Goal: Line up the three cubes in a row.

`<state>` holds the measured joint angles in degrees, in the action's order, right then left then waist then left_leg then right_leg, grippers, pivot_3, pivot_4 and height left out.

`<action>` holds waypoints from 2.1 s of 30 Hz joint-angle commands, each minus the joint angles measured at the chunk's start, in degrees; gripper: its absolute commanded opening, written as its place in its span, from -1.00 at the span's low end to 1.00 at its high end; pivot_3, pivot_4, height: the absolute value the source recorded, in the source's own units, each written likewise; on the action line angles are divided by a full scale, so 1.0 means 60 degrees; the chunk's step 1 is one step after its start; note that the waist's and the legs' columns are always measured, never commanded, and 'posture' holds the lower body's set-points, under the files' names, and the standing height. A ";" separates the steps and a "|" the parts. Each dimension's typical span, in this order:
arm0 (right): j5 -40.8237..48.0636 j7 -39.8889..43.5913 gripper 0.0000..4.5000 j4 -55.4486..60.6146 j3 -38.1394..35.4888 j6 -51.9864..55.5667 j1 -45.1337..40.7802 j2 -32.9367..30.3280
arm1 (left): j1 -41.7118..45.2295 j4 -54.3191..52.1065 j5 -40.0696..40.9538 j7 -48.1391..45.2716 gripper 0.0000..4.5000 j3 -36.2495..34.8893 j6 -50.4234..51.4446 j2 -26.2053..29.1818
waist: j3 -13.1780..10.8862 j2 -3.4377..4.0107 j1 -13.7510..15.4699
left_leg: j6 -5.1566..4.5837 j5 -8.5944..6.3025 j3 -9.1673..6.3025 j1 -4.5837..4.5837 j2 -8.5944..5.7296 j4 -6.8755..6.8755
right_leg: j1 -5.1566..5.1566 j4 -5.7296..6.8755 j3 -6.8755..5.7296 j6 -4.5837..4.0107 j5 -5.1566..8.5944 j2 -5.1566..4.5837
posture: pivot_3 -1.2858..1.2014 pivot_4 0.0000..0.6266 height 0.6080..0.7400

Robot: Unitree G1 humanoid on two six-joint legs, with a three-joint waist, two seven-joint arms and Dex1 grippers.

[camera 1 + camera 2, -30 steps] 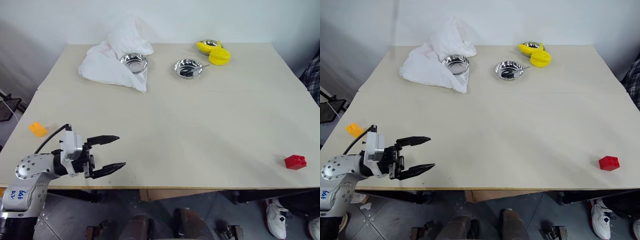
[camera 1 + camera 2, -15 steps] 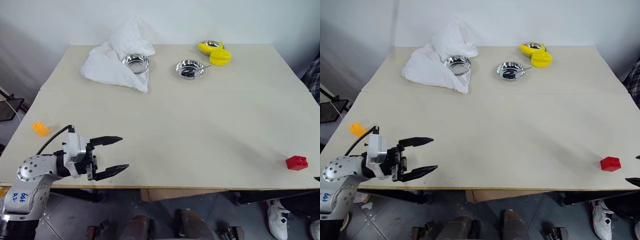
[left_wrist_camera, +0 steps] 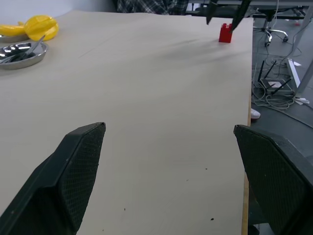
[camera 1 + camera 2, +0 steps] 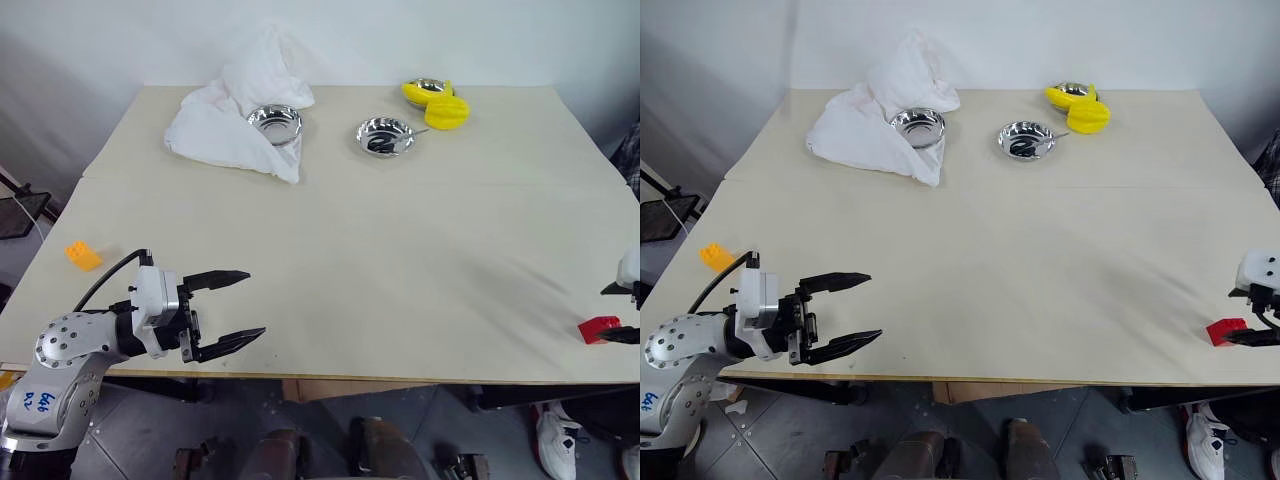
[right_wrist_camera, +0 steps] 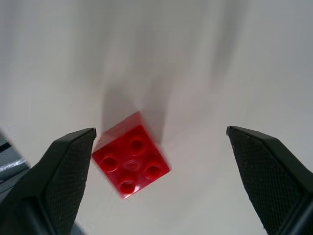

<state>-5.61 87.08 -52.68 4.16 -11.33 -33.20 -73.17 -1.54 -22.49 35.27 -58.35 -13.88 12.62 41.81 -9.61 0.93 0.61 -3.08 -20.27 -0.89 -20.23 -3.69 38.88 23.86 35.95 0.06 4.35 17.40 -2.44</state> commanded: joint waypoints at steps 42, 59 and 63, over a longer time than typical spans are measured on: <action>0.1667 0.0903 -0.34 0.1988 0.2628 0.1006 -0.1793 0.0592 | 0.0068 -0.0249 -0.0009 0.0184 1.00 -0.0658 0.0033 0.0183 | -0.0004 0.0010 -0.0136 | 0.0009 0.0000 0.0002 0.0003 0.0002 0.0009 | 0.0005 0.0017 0.0001 0.0000 0.0000 0.0003 | 0.03 -0.52 1.00; 0.1098 0.0711 -0.34 0.6948 0.3960 0.4143 -0.3076 0.2056 | -0.0868 -0.0022 0.0119 -0.0425 1.00 -0.1086 -0.0323 0.0205 | -0.0007 0.0008 -0.0101 | 0.0010 -0.0009 -0.0006 -0.0107 0.0003 0.0024 | 0.0115 0.0028 -0.0009 0.0005 -0.0003 0.0003 | 0.03 -0.52 1.00; 0.0488 0.0426 -0.34 0.6958 0.4059 0.3973 -0.3237 0.2688 | -0.0790 0.0089 -0.0013 -0.0492 1.00 -0.0931 -0.0415 0.0122 | -0.0007 0.0007 -0.0077 | 0.0011 -0.0008 -0.0014 -0.0155 0.0002 0.0040 | 0.0156 0.0038 -0.0022 0.0011 -0.0006 0.0003 | 0.03 -0.52 1.00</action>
<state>-1.35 88.25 -11.79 28.96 12.57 -51.49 -57.14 -6.60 -21.58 35.23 -60.92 -19.23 11.23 42.53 -9.65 0.98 0.14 -3.01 -20.32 -0.98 -21.16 -3.68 39.12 24.80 36.17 -0.08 4.42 17.36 -2.43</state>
